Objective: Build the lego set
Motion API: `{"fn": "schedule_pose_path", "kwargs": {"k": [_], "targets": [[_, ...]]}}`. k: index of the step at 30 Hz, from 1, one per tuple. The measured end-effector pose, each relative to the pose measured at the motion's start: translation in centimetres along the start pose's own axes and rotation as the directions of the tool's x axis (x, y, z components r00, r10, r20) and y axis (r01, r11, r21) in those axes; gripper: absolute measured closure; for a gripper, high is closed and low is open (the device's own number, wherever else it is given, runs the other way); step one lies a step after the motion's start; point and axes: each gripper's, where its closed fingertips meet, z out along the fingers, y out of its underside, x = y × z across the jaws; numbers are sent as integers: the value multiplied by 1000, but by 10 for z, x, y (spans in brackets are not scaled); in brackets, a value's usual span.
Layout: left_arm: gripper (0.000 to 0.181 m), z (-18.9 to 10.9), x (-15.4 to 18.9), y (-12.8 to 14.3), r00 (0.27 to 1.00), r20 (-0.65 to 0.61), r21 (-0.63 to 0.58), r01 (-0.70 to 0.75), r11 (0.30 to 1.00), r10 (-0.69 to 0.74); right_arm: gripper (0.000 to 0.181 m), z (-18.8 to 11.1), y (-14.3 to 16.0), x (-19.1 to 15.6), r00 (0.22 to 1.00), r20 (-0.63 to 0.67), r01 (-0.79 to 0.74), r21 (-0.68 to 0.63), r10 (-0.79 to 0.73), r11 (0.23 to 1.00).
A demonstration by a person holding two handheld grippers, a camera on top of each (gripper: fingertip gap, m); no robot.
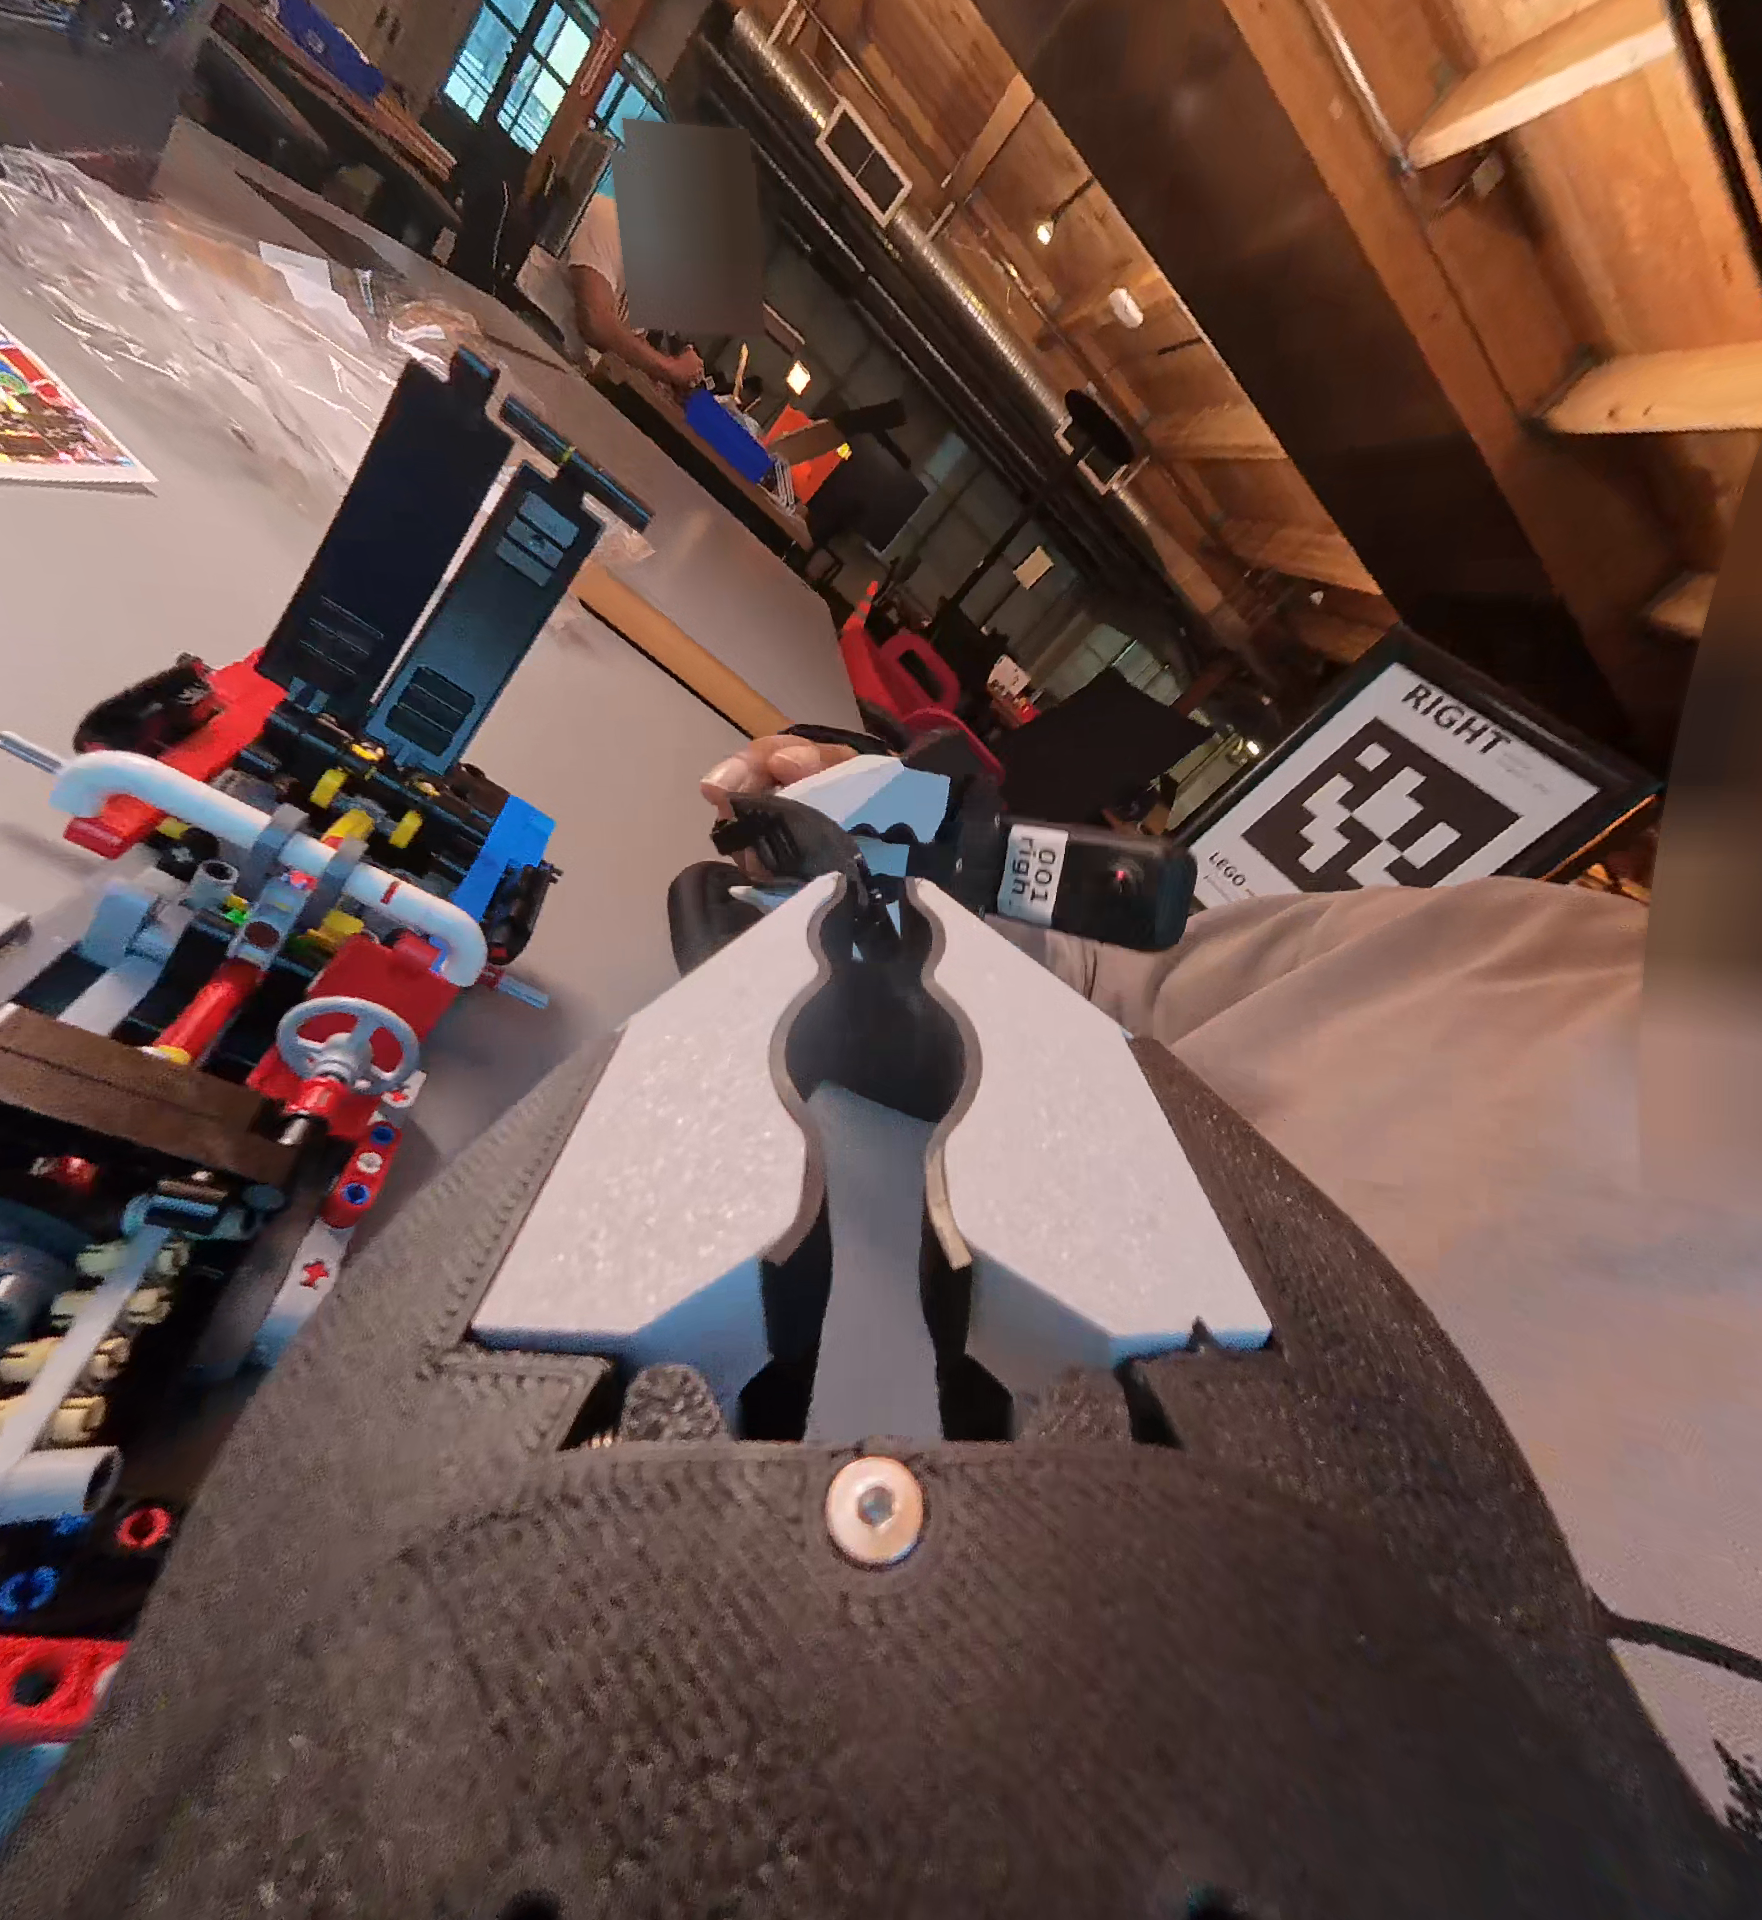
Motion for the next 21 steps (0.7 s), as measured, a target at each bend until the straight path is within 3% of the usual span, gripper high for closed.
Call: {"fn": "schedule_pose_path", "kwargs": {"k": [3,6,10,16,21], "targets": [[176,-1,-11,2,999,32,-52,-39,998,41,156,-4,5,-6,960,135,-249,6,246,969],[176,4,-17,5,997,36,-88,-70,994,73,137,-3,14,1,914,178,-363,-42,365,931],[176,17,-17,5,992,-11,-102,-125,987,125,132,3,21,6,907,219,-352,-73,360,933],[176,21,-16,2,977,-71,-80,-204,976,199,165,5,20,11,895,258,-371,-23,364,928],[176,21,-26,2,983,-48,-79,-182,980,178,144,6,28,5,882,307,-357,-61,358,932]]}}
